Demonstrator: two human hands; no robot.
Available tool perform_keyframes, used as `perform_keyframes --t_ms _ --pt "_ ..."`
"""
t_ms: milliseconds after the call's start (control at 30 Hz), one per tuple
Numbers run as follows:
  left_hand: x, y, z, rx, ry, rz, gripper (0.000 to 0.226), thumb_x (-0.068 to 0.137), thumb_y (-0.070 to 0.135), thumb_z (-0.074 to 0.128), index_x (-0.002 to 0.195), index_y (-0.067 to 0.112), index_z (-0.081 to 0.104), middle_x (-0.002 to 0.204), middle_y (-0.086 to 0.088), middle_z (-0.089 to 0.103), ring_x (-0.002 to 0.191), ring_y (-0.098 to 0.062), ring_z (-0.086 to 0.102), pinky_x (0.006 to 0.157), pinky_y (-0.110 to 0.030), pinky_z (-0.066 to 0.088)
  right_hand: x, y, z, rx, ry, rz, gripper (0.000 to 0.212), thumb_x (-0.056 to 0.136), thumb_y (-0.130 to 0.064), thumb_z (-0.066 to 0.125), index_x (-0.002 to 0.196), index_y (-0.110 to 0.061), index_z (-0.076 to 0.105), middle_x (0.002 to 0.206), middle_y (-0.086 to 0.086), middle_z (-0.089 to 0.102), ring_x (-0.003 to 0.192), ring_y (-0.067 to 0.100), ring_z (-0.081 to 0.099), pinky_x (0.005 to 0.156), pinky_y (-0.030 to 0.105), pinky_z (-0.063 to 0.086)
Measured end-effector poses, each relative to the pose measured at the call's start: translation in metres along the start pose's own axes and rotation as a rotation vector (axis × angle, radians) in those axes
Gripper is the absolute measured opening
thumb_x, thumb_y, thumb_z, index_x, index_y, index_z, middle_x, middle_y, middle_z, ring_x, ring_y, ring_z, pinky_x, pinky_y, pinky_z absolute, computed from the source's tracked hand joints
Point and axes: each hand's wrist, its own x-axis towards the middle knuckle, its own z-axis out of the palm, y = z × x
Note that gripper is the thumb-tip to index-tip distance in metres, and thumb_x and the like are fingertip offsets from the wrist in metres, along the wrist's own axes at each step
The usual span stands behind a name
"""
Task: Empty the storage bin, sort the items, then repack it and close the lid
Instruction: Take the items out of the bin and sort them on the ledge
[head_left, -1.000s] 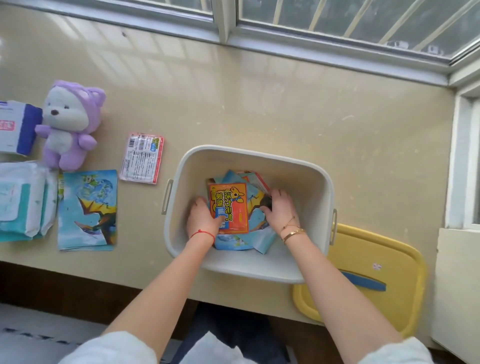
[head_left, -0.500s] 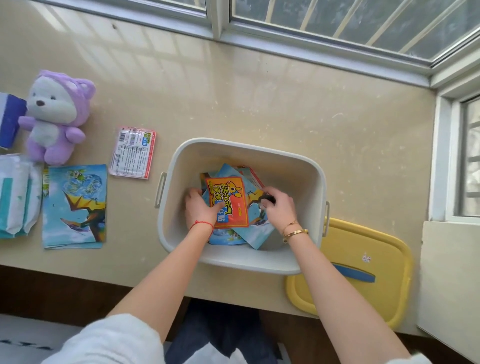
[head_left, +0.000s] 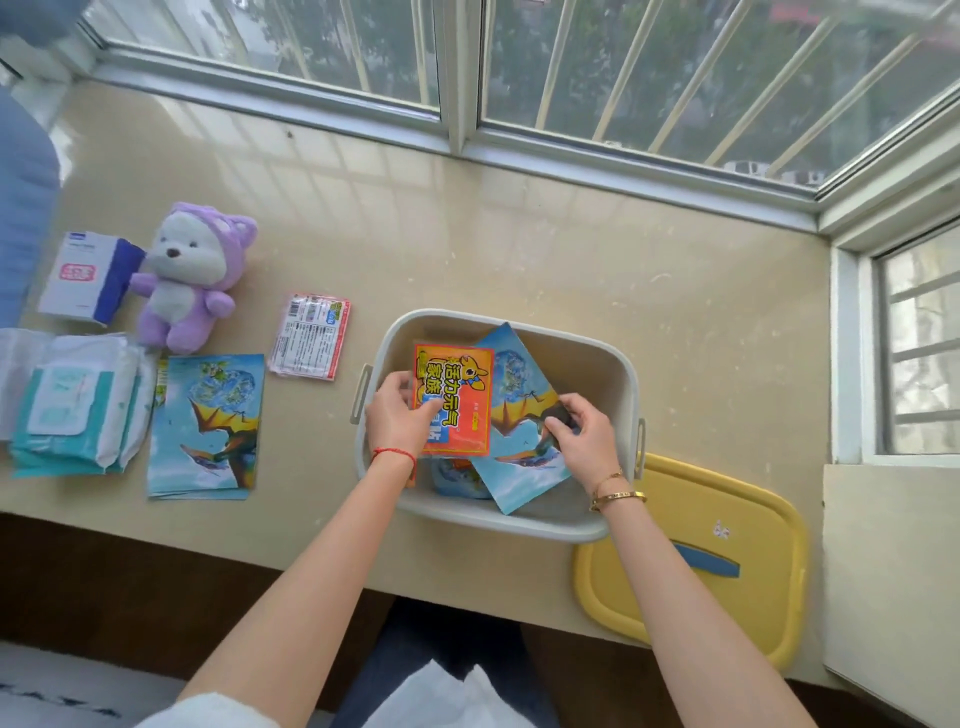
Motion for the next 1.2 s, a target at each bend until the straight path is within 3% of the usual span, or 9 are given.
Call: perform_keyframes --t_ms 100,233,400,500,600,767,833,1000,1200 --pt "-0.015 0.006 -0.035 -0.02 0.069 0.061 0.036 0.072 0.024 0.078 0.104 0.025 0.062 0.093 0.001 0.073 0.081 -0.016 0.069 0.078 -0.034 0.055 -0.02 -0.021 -0.002 0.046 0.093 -0.031 0.013 0.084 -0.007 0.06 0.093 -0.017 0.061 0.09 -0.001 0.069 0.088 0.019 0.065 0.08 0.037 0.055" --pt "-0.03 0.007 -0.094 -0.129 0.131 0.071 0.04 0.074 0.024 0.078 0.11 0.025 0.06 0.1 -0.002 0.071 0.079 -0.015 0.07 0.074 -0.039 0.058 -0.046 -0.058 0.005 0.116 0.164 -0.103 0.016 0.086 -0.002 0.059 0.089 -0.017 0.058 0.084 -0.007 0.066 0.083 0.013 0.063 0.076 0.024 0.051" --pt "-0.04 -0.008 -0.17 -0.234 0.204 0.087 0.042 0.079 0.017 0.075 0.118 0.015 0.057 0.102 -0.003 0.065 0.077 -0.015 0.066 0.064 -0.029 0.055 -0.073 -0.111 0.048 0.196 0.155 -0.156 0.017 0.086 0.0 0.06 0.092 -0.015 0.057 0.088 -0.001 0.065 0.082 0.009 0.062 0.07 0.004 0.045" --pt "-0.033 -0.028 -0.214 -0.256 0.211 0.069 0.043 0.08 0.021 0.075 0.118 0.02 0.056 0.107 -0.005 0.068 0.08 -0.015 0.069 0.072 -0.041 0.059 -0.084 -0.138 0.088 0.225 0.13 -0.155 0.023 0.086 0.0 0.059 0.088 -0.022 0.057 0.089 -0.001 0.066 0.082 0.01 0.063 0.071 0.006 0.047" --pt "-0.018 -0.049 -0.258 -0.267 0.194 0.046 0.043 0.081 0.02 0.073 0.12 0.019 0.054 0.112 -0.006 0.066 0.081 -0.016 0.069 0.072 -0.043 0.059 -0.09 -0.159 0.133 0.226 0.137 -0.143 0.03 0.086 -0.001 0.06 0.083 -0.031 0.054 0.088 -0.002 0.066 0.083 0.011 0.063 0.072 0.011 0.048" --pt "0.021 -0.079 -0.321 -0.229 0.16 0.058 0.04 0.08 0.019 0.074 0.116 0.017 0.057 0.114 -0.01 0.066 0.086 -0.018 0.067 0.075 -0.042 0.059 -0.093 -0.18 0.215 0.229 0.167 -0.047 0.013 0.088 -0.004 0.059 0.099 -0.012 0.059 0.094 0.002 0.066 0.087 0.014 0.062 0.08 0.023 0.052" --pt "0.04 -0.084 -0.339 -0.206 0.156 0.075 0.04 0.08 0.019 0.074 0.117 0.017 0.057 0.112 -0.009 0.067 0.087 -0.016 0.066 0.072 -0.036 0.059 -0.094 -0.183 0.246 0.211 0.162 0.03 0.018 0.089 -0.005 0.058 0.107 -0.008 0.059 0.097 0.001 0.065 0.09 0.012 0.06 0.077 0.019 0.05" --pt "0.091 -0.077 -0.358 -0.227 0.123 0.148 0.039 0.081 0.019 0.073 0.117 0.017 0.057 0.109 0.0 0.065 0.082 -0.003 0.063 0.064 -0.024 0.056 -0.092 -0.175 0.308 0.217 0.192 0.185 0.021 0.09 -0.007 0.058 0.111 -0.006 0.06 0.101 0.003 0.067 0.095 0.019 0.062 0.079 0.026 0.047" --pt "0.16 -0.057 -0.311 -0.254 -0.055 0.205 0.038 0.083 0.014 0.071 0.117 0.011 0.056 0.1 0.004 0.064 0.084 -0.005 0.063 0.059 -0.005 0.048 -0.074 -0.163 0.326 0.174 0.301 0.246 0.016 0.09 -0.007 0.057 0.106 -0.011 0.058 0.095 -0.002 0.062 0.089 0.014 0.058 0.078 0.026 0.045"
